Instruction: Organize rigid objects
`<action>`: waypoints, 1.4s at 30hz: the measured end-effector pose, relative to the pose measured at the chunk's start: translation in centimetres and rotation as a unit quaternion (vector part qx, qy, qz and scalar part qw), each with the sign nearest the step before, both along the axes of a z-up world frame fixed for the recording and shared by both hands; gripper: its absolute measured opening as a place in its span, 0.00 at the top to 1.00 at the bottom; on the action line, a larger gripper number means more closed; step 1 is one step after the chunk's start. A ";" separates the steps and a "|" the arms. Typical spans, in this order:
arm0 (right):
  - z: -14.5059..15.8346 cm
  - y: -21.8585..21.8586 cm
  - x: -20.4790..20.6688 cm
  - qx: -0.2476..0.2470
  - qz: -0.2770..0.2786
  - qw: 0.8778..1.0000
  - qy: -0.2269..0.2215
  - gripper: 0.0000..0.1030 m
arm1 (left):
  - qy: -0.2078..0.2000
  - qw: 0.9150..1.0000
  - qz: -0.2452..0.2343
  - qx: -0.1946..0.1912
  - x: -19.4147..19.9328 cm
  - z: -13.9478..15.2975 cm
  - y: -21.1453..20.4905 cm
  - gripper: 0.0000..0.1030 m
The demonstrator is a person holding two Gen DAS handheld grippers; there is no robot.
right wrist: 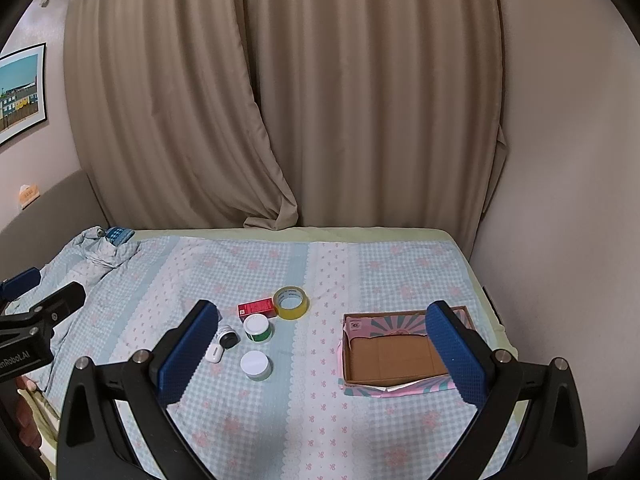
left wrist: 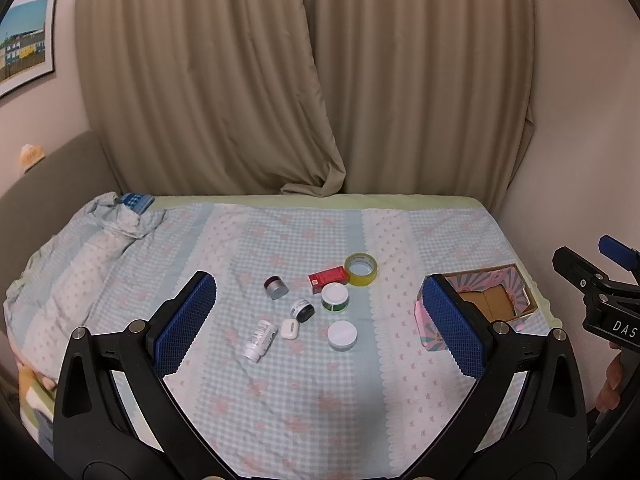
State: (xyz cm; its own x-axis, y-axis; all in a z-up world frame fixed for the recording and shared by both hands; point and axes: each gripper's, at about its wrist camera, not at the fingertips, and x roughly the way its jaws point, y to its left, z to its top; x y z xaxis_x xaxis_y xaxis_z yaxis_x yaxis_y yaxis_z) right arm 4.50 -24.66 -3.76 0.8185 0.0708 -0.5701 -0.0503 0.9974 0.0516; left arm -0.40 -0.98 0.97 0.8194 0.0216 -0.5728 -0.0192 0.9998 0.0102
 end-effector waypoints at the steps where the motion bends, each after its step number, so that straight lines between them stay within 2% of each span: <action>1: 0.0 0.0 0.0 0.000 0.000 1.000 0.000 0.00 | 0.001 1.000 0.000 -0.001 0.0 0.0 0.0 0.01; 12: -0.2 -0.2 0.4 -0.003 0.008 1.000 0.009 0.00 | 0.011 1.000 0.012 0.000 0.7 -0.6 0.2 0.01; 15: -0.6 -0.2 0.7 0.006 0.024 1.000 0.011 0.00 | 0.013 1.000 0.020 0.011 1.2 -0.9 0.3 0.01; 19: -1.6 0.3 1.3 0.007 0.043 0.999 0.011 0.00 | 0.023 1.000 0.019 0.001 2.2 -2.3 1.8 0.01; 23: -3.3 1.4 2.1 0.003 0.047 0.999 0.018 0.00 | 0.065 0.998 0.003 0.016 4.3 -4.8 4.2 0.01; 26: -4.6 3.1 2.6 -0.001 0.039 0.999 0.031 0.00 | 0.073 0.997 -0.014 0.023 5.7 -6.6 6.7 0.01; 31: -7.5 7.1 4.0 -0.008 0.014 0.998 0.054 0.00 | 0.114 0.992 -0.055 0.011 9.3 -10.5 11.5 0.01; 36: -11.5 11.1 6.2 0.015 -0.020 0.996 0.083 0.00 | 0.153 0.984 -0.095 0.016 12.6 -15.5 15.4 0.01; 42: -17.9 15.9 9.8 0.026 -0.037 0.991 0.127 0.00 | 0.210 0.968 -0.138 0.021 17.2 -22.9 17.7 0.01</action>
